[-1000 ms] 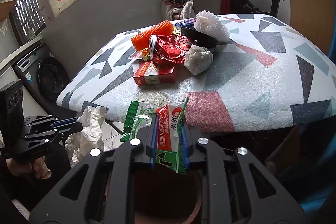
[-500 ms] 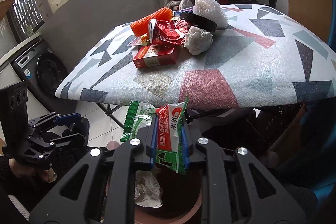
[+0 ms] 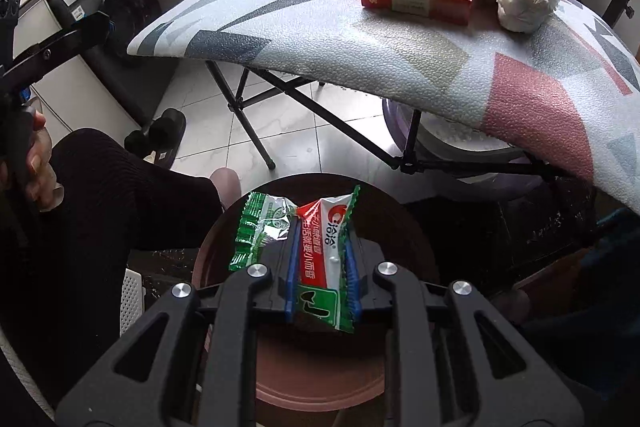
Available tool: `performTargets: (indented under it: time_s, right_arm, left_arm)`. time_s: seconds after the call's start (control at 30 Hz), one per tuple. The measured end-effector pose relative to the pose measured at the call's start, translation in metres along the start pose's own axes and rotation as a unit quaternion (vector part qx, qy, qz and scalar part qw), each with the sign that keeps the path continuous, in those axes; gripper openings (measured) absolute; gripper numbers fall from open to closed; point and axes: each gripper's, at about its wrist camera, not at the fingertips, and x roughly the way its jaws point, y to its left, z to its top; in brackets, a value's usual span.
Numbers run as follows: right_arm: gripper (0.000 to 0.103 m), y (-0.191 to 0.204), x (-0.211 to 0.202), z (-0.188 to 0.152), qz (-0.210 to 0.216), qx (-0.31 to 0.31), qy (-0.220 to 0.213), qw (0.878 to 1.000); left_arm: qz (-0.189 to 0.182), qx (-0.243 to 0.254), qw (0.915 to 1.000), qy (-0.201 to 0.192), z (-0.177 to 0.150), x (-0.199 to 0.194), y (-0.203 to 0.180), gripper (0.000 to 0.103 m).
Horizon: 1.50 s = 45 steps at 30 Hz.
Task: Collect trash
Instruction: 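Carry the wrapper down over the brown bin and open the right gripper, then move the right gripper back to the board and grasp the white tissue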
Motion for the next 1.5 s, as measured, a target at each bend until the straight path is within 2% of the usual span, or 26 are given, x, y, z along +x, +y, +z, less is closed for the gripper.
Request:
performTargets:
  time_s: [0.13,0.37,0.47,0.53,0.6,0.7,0.9,1.2,1.33,1.5]
  right_arm:
    - [0.023,0.011,0.02,-0.003,0.008,-0.024,0.044,0.999]
    - [0.024,0.01,0.025,-0.004,0.009,-0.019,0.055,0.998]
    - [0.03,0.008,0.024,-0.003,0.001,-0.013,0.052,0.999]
    - [0.042,0.006,0.023,-0.002,-0.015,-0.009,0.052,0.999]
    - [0.074,0.005,0.02,-0.001,-0.037,-0.009,0.04,0.998]
    - [0.093,0.002,0.01,0.001,-0.047,-0.004,0.014,0.999]
    - [0.097,-0.012,-0.01,0.006,-0.067,0.024,-0.039,0.997]
    - [0.097,-0.022,-0.034,0.011,-0.1,0.035,-0.112,0.988]
    - [0.097,-0.025,-0.038,0.012,-0.099,0.039,-0.13,0.986]
    - [0.097,-0.028,-0.044,0.011,-0.118,0.052,-0.15,0.98]
  left_arm:
    - [-0.005,0.009,0.9999,0.004,-0.001,0.001,-0.002,0.097]
    - [-0.003,0.029,0.9994,0.018,-0.005,0.007,-0.011,0.097]
    - [-0.003,0.022,0.9996,0.02,-0.005,0.009,-0.009,0.097]
    - [-0.002,0.016,0.9996,0.022,-0.005,0.01,-0.007,0.097]
    - [0.0,0.01,0.9997,0.024,-0.005,0.011,-0.004,0.097]
    - [0.002,0.003,0.9996,0.027,-0.005,0.012,-0.002,0.097]
    - [0.004,0.001,0.9994,0.035,-0.005,0.016,-0.002,0.097]
    - [0.011,0.004,0.9993,0.036,-0.005,0.017,-0.002,0.097]
    - [0.014,0.004,0.9992,0.036,-0.005,0.017,-0.002,0.097]
    - [0.015,0.004,0.9992,0.037,-0.005,0.018,-0.002,0.097]
